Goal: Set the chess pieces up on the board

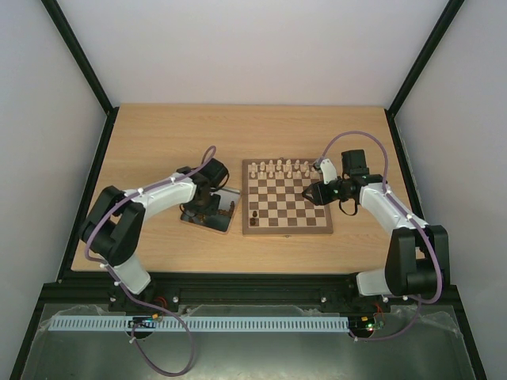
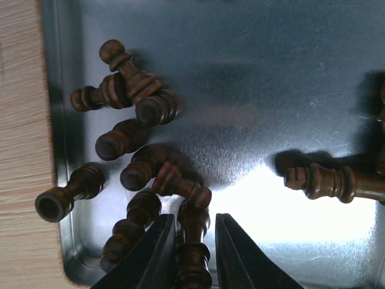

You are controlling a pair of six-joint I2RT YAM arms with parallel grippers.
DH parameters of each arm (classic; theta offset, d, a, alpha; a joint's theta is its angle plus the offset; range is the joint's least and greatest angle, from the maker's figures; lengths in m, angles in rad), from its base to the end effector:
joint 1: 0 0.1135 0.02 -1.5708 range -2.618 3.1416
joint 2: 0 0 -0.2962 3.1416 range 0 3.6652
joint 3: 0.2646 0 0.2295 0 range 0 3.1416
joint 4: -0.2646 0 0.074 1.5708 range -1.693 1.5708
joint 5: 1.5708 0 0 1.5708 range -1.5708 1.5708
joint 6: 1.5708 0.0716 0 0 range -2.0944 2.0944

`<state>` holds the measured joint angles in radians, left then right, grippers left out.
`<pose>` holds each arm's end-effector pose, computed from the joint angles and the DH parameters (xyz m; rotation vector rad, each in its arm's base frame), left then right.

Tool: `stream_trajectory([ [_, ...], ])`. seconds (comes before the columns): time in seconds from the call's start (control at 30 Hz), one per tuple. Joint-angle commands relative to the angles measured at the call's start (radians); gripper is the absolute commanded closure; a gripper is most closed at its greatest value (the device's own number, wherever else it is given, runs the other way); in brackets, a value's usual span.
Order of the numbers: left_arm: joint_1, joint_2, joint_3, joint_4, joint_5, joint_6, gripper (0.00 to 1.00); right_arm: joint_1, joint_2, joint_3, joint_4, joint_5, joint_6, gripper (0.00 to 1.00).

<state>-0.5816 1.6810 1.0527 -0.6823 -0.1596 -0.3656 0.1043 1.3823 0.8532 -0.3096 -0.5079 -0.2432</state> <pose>0.2605 -0.1577 0.1864 0.2764 2.8245 0.0326 0.2722 0.0635 0.2429 -0.6305 2.2527 0.5408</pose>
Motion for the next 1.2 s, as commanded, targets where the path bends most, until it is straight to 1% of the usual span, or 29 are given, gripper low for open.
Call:
stream_trajectory([
  [0.0, -0.010, 0.026, 0.014, 0.008, 0.030, 0.008, 0.83, 0.001, 0.011, 0.002, -0.038, -0.015, -0.012, 0.52],
  [0.17, -0.034, 0.030, 0.029, 0.015, 0.046, 0.010, 0.90, 0.001, 0.013, 0.001, -0.038, -0.013, -0.012, 0.52],
  [0.23, -0.038, 0.026, 0.036, 0.018, 0.064, 0.015, 0.91, 0.001, 0.014, 0.001, -0.038, -0.013, -0.010, 0.52],
  [0.47, -0.055, -0.031, 0.067, 0.014, 0.144, 0.037, 0.92, 0.001, 0.017, 0.001, -0.038, -0.014, -0.010, 0.52],
  [0.67, -0.103, -0.079, 0.130, 0.017, 0.175, 0.065, 0.93, 0.001, 0.023, 0.010, -0.045, -0.027, -0.006, 0.52],
  [0.83, -0.208, -0.067, 0.206, 0.042, 0.182, 0.106, 0.93, 0.001, 0.008, 0.018, -0.037, -0.003, 0.012, 0.52],
  [0.97, -0.297, -0.013, 0.290, 0.068, 0.146, 0.135, 0.93, -0.010, -0.032, 0.013, 0.004, 0.052, 0.070, 0.52],
  [1.07, -0.336, 0.045, 0.357, 0.058, 0.125, 0.151, 0.93, -0.036, -0.062, 0.008, 0.029, 0.083, 0.106, 0.52],
  [1.17, -0.369, 0.097, 0.415, 0.045, 0.097, 0.163, 0.93, -0.088, -0.083, 0.001, 0.045, 0.091, 0.130, 0.52],
])
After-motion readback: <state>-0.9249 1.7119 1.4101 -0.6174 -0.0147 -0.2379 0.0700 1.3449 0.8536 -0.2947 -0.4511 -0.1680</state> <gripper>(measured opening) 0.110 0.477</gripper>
